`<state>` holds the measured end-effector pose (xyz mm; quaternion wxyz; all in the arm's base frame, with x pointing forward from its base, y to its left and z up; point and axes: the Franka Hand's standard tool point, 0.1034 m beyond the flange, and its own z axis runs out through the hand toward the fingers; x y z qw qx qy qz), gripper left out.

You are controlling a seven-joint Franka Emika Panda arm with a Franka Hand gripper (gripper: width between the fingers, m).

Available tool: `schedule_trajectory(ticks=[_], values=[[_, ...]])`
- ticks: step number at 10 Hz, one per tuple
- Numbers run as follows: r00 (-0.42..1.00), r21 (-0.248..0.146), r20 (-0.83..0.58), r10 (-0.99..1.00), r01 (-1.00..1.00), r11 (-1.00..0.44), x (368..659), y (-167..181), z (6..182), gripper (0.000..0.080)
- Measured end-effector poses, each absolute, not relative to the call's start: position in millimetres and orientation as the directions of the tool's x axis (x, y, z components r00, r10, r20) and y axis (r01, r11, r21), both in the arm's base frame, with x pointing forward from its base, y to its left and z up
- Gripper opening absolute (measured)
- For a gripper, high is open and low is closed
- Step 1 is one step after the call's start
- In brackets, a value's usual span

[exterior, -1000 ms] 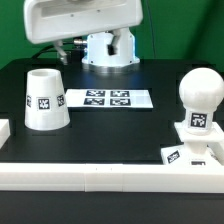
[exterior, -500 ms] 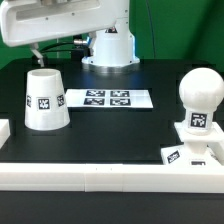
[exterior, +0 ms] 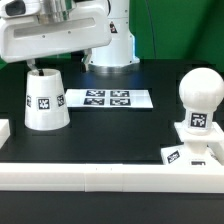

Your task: Assemble lamp

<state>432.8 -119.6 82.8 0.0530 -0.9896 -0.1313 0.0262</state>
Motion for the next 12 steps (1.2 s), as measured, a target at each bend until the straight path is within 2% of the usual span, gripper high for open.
schedule_trajectory(ticks=[1, 2, 3, 4, 5, 7, 12], values=[[0.964, -0.112, -0.042, 0.262, 0.256, -0.96, 432, -120, 80.4, 0.0698], [0.964, -0.113, -0.044, 0.263, 0.256, -0.96, 431, -119, 79.0, 0.0573], [0.964, -0.114, -0.044, 0.262, 0.256, -0.96, 431, -119, 79.3, 0.0573], [0.964, -0.114, -0.044, 0.262, 0.256, -0.96, 431, -119, 79.4, 0.0412], [0.964, -0.114, -0.044, 0.263, 0.256, -0.96, 432, -119, 79.7, 0.0412], [0.964, -0.114, -0.044, 0.263, 0.257, -0.96, 433, -119, 80.1, 0.0059], [0.962, -0.124, -0.044, 0.271, 0.263, -0.957, 438, -108, 82.4, 0.0044]])
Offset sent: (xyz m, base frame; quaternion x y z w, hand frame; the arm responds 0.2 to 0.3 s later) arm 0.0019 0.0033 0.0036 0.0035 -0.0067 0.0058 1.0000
